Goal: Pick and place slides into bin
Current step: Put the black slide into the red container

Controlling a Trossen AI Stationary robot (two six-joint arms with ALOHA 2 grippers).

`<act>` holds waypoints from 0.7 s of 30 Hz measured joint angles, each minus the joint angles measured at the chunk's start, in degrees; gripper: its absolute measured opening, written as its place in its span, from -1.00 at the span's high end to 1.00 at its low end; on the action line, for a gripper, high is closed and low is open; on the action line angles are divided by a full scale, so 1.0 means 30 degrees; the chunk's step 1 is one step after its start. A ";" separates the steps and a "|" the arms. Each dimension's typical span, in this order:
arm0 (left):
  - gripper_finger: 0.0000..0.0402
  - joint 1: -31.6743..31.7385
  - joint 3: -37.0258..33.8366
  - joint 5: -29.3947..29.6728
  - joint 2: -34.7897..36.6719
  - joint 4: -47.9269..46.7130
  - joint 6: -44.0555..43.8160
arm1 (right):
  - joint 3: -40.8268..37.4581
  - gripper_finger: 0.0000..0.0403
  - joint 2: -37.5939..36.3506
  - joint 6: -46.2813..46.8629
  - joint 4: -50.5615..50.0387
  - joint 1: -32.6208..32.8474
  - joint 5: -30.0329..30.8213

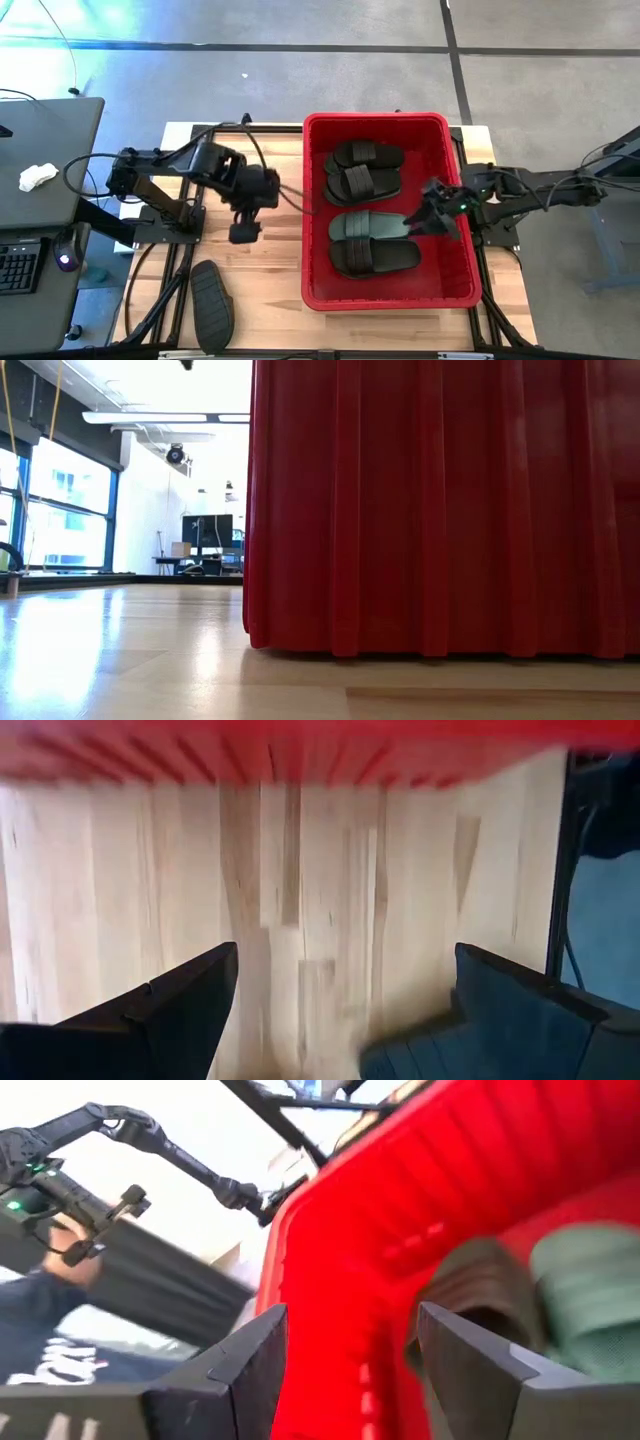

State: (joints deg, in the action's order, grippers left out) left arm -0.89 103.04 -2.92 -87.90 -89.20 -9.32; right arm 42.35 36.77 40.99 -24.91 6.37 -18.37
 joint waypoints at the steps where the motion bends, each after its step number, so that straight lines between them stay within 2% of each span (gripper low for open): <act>1: -0.76 -0.0391 0.0000 0.0257 0.0000 -0.0367 -0.0576 | 0.0000 -0.06 -0.0212 -0.0506 -0.0007 0.0000 0.0345; 6: -0.76 -0.2503 -0.0128 0.1656 0.0015 -0.0265 -0.2217 | 0.0000 -0.06 -0.1045 -0.2531 0.0131 -0.0007 0.1991; 10: -0.76 -0.4119 -0.0712 0.1950 0.0036 -0.0236 -0.3485 | 0.0000 -0.06 -0.1482 -0.3497 0.0138 -0.0007 0.2105; 13: -0.76 -0.5281 -0.1581 0.1892 0.0029 -0.0266 -0.5532 | 0.0000 -0.06 -0.1675 -0.4211 0.0141 -0.0007 0.2273; 16: -0.76 -0.6684 -0.2531 0.0919 0.0029 -0.0262 -0.7447 | 0.0007 -0.06 -0.1687 -0.5184 0.0151 -0.0007 0.3089; 21: -0.76 -0.9315 -0.4545 -0.2223 0.0015 -0.0285 -1.1307 | 0.0007 -0.06 -0.1668 -0.7269 0.0488 0.0000 0.4547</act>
State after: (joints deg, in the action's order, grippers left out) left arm -28.84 89.41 -9.59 -87.85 -90.06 -43.25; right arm 42.37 31.77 19.18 -23.44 6.37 -4.73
